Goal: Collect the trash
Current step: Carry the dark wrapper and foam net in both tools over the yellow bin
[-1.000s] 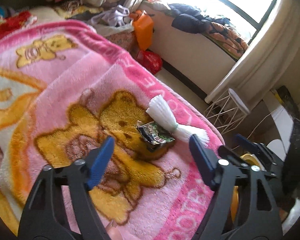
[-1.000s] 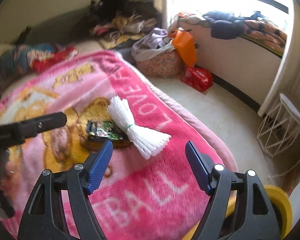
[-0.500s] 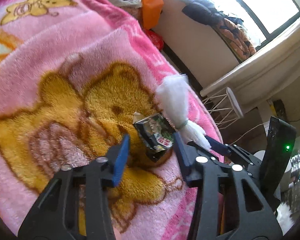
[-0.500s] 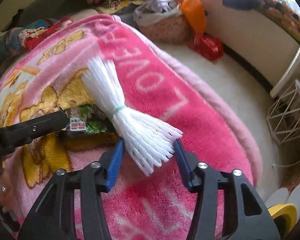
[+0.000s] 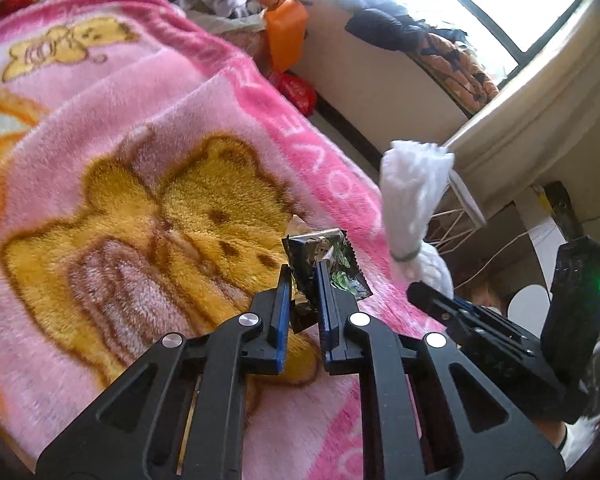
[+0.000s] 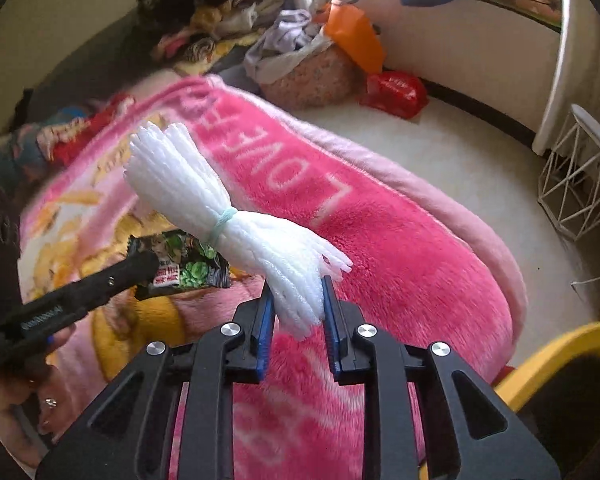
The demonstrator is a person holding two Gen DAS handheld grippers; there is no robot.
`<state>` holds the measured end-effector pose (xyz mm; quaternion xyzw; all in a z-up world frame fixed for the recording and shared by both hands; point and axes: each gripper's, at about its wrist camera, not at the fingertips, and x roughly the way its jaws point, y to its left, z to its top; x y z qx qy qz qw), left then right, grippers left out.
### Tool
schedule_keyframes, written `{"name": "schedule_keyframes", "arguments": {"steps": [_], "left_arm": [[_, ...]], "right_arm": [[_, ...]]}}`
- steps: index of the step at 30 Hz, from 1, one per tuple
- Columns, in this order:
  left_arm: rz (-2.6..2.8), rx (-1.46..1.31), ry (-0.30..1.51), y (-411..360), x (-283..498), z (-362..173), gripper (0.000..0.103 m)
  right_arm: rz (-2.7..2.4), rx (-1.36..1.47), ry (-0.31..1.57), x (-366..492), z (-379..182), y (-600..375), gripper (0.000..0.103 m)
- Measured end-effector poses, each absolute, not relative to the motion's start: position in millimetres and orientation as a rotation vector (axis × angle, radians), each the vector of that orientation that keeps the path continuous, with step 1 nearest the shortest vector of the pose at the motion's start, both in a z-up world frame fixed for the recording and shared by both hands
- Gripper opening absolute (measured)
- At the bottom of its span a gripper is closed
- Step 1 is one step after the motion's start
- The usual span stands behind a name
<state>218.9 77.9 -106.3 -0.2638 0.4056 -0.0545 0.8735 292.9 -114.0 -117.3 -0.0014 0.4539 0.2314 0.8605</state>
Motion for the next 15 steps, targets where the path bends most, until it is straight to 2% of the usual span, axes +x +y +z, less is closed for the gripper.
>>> {"name": "schedule_keyframes", "arguments": {"steps": [15], "left_arm": [[-0.211,-0.449,0.749,36,184,-56,0.008]], "right_arm": [[0.356,0.163,0.822,227,-69,-203,0.021]]}}
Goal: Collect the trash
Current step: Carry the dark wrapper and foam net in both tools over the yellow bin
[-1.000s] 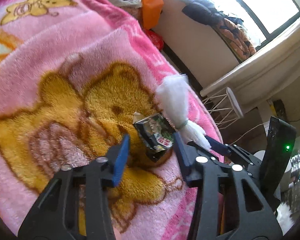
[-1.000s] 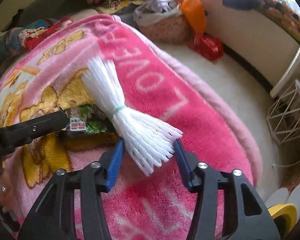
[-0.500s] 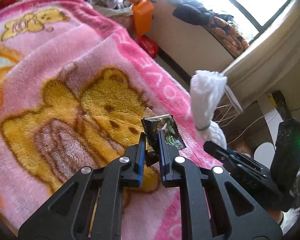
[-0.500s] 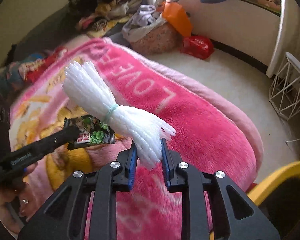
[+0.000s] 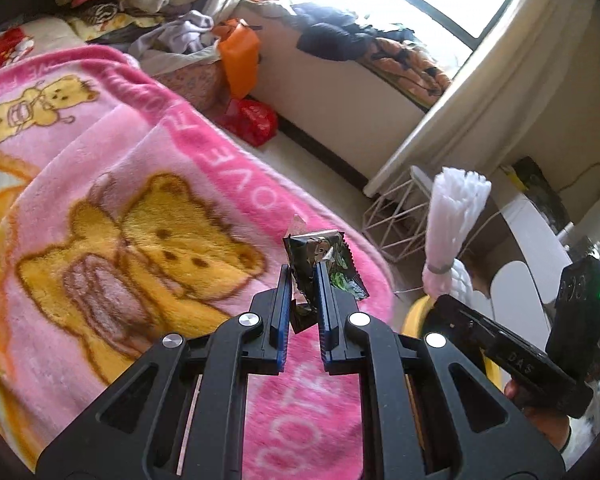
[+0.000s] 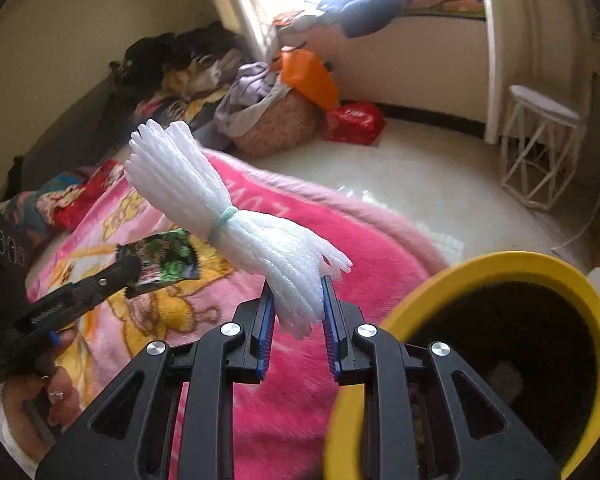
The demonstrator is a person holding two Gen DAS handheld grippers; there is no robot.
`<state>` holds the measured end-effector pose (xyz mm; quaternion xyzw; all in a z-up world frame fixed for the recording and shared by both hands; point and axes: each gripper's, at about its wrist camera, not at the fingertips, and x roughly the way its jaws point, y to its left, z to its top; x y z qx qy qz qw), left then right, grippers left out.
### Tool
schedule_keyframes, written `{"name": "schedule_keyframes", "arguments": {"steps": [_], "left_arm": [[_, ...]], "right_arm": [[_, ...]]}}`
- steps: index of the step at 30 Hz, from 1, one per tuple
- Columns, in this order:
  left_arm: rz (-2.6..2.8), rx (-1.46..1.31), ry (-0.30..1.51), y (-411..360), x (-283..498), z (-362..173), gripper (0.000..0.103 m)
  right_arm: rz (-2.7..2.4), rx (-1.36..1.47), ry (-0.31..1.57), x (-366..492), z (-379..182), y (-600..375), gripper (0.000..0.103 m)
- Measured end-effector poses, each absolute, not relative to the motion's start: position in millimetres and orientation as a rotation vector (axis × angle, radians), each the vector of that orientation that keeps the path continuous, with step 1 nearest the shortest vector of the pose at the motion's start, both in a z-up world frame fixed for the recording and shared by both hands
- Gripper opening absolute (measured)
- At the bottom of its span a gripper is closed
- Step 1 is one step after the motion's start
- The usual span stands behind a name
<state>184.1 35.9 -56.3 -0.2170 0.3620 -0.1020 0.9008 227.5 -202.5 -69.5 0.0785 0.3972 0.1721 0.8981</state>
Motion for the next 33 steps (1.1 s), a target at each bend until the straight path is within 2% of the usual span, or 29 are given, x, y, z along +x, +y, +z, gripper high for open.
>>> {"name": "schedule_keyframes", "arguments": {"steps": [12,33], "left_arm": [[-0.309,-0.394,0.717,-9,162,-31,0.008],[-0.448,-0.257,0.701,-74,138,-20,0.008]], "right_arm": [[0.225,0.226,0.771,178,-62,-273,0.021],[0.083,0.265,0.765,127,-73,-327,0.021]]}}
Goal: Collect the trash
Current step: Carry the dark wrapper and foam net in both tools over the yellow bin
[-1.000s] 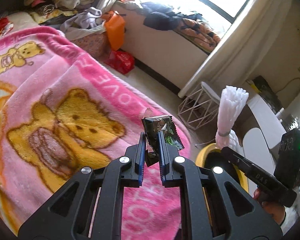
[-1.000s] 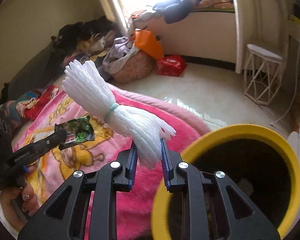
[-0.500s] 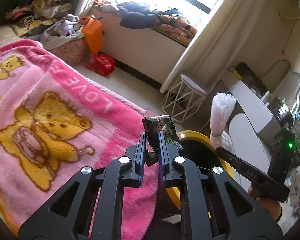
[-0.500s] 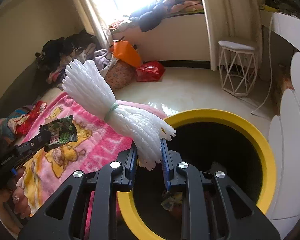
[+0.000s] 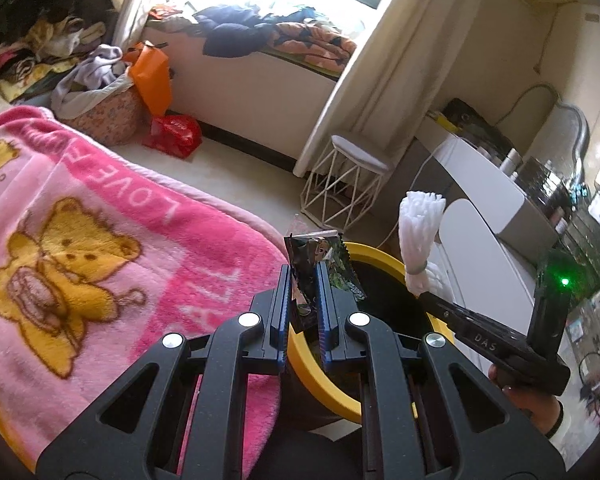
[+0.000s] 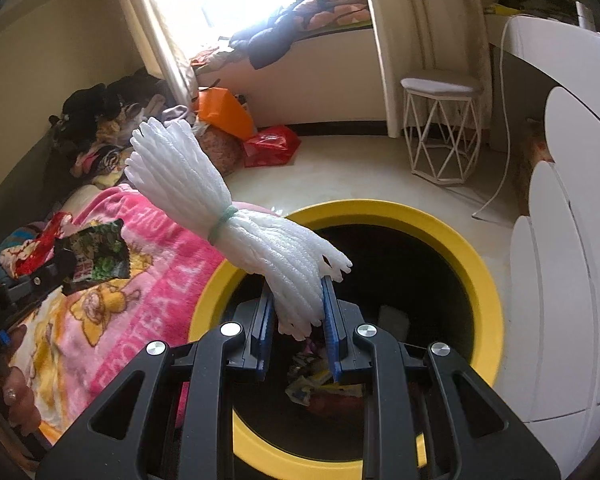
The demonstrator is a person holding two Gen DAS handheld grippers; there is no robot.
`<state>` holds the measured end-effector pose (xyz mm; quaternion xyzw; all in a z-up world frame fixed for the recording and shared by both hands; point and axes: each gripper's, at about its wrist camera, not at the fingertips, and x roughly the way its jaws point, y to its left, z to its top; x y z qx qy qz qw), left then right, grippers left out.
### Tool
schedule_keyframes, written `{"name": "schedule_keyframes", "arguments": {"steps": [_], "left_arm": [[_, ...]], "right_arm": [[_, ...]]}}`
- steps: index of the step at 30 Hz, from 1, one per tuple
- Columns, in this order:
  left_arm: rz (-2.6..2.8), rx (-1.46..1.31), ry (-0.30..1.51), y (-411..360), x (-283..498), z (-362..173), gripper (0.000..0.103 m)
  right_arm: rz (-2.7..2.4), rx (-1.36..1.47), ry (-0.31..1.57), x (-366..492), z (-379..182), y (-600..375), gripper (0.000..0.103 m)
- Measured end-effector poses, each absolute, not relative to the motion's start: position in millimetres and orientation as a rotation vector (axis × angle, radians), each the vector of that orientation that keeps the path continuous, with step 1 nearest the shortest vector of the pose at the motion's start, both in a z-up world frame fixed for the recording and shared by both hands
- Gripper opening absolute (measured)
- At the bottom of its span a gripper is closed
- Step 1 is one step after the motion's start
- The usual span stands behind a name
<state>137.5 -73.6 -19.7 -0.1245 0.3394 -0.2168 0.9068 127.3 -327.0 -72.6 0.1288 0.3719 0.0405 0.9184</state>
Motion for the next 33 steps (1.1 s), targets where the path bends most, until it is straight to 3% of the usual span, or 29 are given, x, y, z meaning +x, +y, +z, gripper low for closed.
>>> {"name": "schedule_keyframes", "arguments": {"steps": [33], "left_arm": [[-0.581,-0.081,0.724,-152,115,-31,0.008]], "right_arm": [[-0.065,0.325,0.744,107,-78,-382,0.021]]}}
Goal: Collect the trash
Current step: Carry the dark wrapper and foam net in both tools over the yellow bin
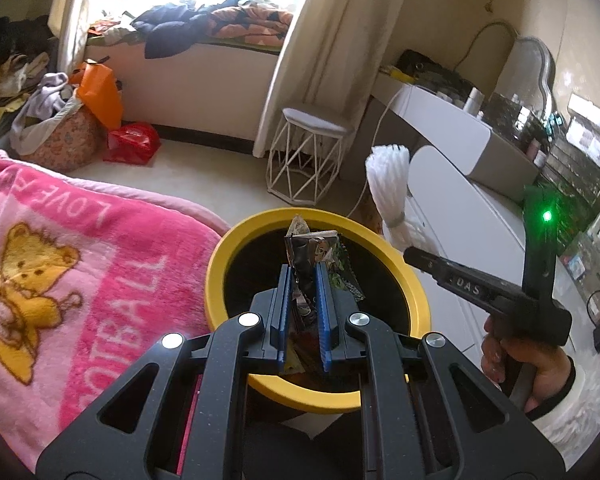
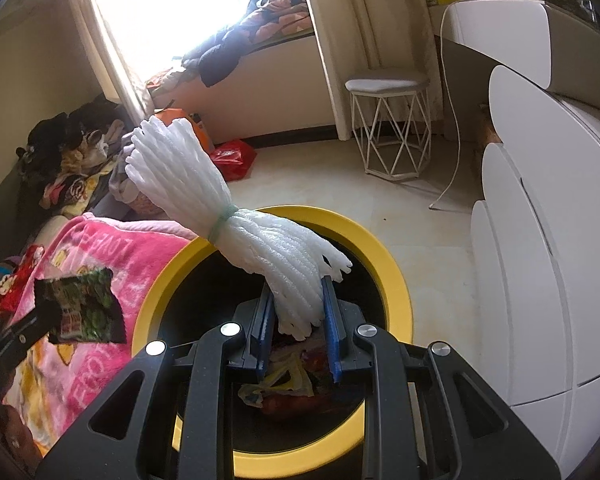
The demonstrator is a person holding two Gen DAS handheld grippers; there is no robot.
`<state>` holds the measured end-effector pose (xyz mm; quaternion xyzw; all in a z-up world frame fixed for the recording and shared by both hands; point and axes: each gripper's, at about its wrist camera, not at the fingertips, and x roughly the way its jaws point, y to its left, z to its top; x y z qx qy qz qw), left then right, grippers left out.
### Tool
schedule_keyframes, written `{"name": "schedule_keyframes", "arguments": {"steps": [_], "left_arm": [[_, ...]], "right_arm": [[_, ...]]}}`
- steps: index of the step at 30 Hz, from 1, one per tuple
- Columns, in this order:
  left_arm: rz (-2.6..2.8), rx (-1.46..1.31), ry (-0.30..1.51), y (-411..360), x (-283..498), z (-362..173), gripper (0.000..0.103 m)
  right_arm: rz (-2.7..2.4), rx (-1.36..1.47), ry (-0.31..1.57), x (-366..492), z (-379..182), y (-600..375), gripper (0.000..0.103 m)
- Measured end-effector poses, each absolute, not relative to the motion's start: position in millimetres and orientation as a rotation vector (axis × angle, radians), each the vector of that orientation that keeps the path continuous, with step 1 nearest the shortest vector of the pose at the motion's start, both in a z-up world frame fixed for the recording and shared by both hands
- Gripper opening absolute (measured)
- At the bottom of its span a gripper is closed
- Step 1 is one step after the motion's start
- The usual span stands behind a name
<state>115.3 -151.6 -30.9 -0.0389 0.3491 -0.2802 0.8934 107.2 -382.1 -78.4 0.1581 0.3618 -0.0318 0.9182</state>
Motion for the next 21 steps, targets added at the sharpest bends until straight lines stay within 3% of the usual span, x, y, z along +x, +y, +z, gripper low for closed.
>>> {"name": "schedule_keyframes", "arguments": {"steps": [21], "left_arm": [[-0.614,0.005,0.834,-194,129,-71,0.008]], "right_arm": [[-0.049,0.346,0.829,126,-98,-383,0.027]]}}
